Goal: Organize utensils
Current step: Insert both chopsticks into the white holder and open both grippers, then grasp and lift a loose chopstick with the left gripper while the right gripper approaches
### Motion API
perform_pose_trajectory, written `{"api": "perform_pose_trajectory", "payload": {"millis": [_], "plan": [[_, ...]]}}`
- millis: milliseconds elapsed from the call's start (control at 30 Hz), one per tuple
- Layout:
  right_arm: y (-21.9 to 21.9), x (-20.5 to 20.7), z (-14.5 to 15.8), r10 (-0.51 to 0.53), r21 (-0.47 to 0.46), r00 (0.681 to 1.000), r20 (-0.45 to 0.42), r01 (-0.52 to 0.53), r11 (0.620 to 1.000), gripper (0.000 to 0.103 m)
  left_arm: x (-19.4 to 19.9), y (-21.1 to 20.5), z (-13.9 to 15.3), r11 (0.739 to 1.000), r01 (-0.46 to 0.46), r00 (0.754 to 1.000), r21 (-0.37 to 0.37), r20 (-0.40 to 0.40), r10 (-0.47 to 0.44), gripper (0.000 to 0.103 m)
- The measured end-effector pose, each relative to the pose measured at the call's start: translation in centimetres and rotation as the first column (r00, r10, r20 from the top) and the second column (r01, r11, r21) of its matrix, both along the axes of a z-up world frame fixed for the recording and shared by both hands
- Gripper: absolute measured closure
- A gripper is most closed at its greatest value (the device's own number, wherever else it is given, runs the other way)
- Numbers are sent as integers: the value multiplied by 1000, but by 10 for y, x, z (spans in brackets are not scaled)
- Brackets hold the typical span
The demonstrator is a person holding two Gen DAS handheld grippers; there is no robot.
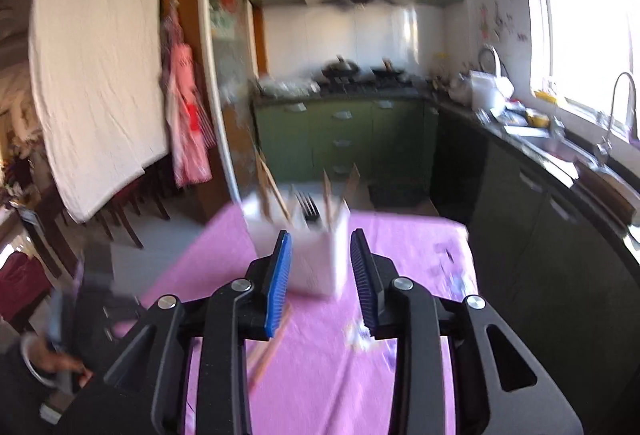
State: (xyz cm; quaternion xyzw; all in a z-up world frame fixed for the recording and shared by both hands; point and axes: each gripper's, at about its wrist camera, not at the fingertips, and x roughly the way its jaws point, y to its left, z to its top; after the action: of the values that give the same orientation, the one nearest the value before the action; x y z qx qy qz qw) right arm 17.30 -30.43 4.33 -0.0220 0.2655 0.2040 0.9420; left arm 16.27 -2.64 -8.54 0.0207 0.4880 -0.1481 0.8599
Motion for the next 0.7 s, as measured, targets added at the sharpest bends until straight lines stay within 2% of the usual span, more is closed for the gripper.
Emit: {"api": "perform_pose_trajectory", "payload": {"millis": [133,267,467,700], "plan": [[-14,1,-75,-72,-54,986,-150,65,996,72,25,-13,-25,1000,-17,997,14,-71,18,69],[-22,10,-123,-116,-59,963,-243,105,993,72,50,-21,-42,998,-60,992,15,-106,61,69],[-33,13,-147,-108,-6,949,-296,112,994,72,77,-32,-55,995,-86,986,45,-142,91,69],[-37,15,-151,-98,28,944,-315,113,993,72,90,-40,-67,993,-97,979,67,-175,108,73]]}}
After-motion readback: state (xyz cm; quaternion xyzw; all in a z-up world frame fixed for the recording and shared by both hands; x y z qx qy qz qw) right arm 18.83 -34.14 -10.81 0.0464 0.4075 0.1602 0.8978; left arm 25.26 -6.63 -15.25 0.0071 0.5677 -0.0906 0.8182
